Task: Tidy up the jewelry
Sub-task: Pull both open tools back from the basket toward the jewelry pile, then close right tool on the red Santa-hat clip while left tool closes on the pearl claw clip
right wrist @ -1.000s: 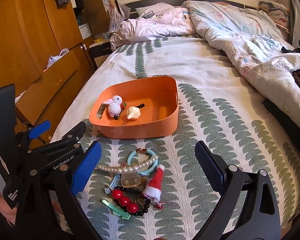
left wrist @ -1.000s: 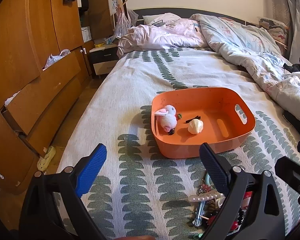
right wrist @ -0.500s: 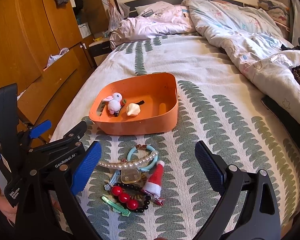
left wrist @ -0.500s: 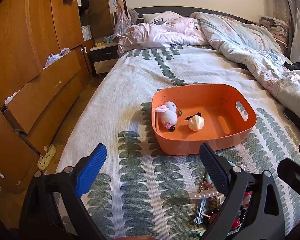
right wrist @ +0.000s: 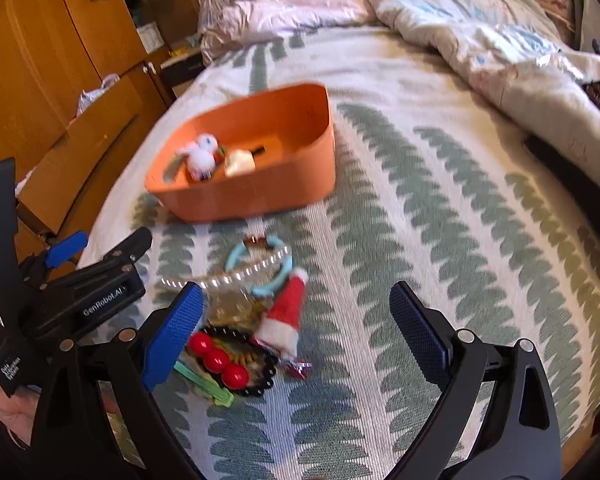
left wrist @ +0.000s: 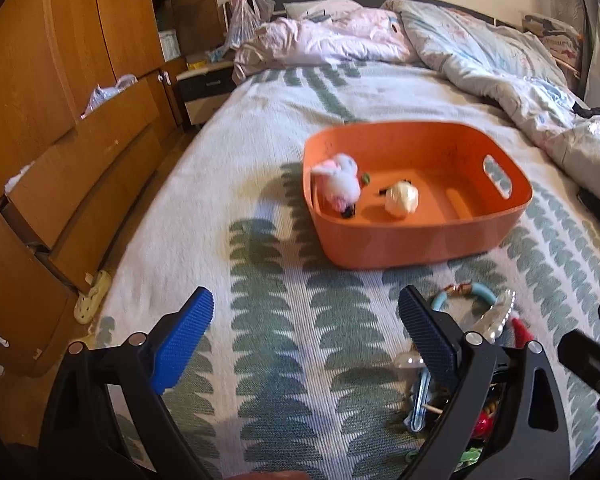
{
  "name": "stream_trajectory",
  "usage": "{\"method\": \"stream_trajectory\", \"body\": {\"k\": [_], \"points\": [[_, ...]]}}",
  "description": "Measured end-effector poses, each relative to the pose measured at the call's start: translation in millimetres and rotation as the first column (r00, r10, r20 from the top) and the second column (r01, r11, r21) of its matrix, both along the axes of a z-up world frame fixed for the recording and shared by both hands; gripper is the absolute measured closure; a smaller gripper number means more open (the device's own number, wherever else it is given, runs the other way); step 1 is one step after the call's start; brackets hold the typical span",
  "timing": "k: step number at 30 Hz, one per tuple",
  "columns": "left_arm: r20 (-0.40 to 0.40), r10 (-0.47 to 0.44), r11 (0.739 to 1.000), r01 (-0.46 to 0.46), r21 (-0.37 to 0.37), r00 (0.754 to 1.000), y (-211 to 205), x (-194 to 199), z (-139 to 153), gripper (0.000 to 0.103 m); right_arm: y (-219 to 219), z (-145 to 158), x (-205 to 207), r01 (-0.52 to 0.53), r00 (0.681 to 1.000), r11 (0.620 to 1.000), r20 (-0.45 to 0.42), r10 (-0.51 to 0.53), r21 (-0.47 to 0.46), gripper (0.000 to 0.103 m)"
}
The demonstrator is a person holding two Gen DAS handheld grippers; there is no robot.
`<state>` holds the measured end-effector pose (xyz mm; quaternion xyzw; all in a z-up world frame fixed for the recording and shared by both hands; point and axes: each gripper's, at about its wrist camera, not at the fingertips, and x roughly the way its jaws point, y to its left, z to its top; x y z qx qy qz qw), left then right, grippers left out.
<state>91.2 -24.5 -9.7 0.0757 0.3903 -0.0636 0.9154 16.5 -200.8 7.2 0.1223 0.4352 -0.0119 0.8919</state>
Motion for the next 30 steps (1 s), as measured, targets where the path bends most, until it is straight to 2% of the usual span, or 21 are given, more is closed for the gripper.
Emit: {"method": "stream_trajectory", "body": {"k": [10, 15, 19, 24, 30], "points": [[-0.016, 0.003, 0.999, -0.004, -0.041, 1.0, 2.2, 2.2, -4.7, 0.01, 10.3, -30.9, 4.1, -0.041, 0.996, 0.999, -0.081, 0.041, -0.005, 0.011], [-0.013, -0.005, 0.999, 0.004, -0.052, 1.0, 1.7, 1.3, -2.6, 0.01, 15.5, -38.7, 7.6, -0.063, 0.991, 0.998, -0.117, 0.063, -0.002, 0.029], [-0.015, -0.021, 0.998, 0.02, -0.055, 1.0, -1.6, -0.5, -2.2, 0.01, 18.1, -43.4, 9.0, -0.064, 0.989, 0.998, -0.132, 0.062, -0.011, 0.034], [-0.011, -0.034, 0.997, 0.033, -0.066, 0.999, -2.6, -3.1, -0.1, 0.01, 17.7, -41.8, 7.9, -0.066, 0.99, 0.998, -0.127, 0.065, -0.005, 0.045], [-0.019, -0.101, 0.993, 0.1, -0.062, 0.995, -15.5, -9.9, -4.2, 0.01, 17.5, -42.9, 9.0, -0.075, 0.988, 0.997, -0.137, 0.074, -0.002, 0.051]]}}
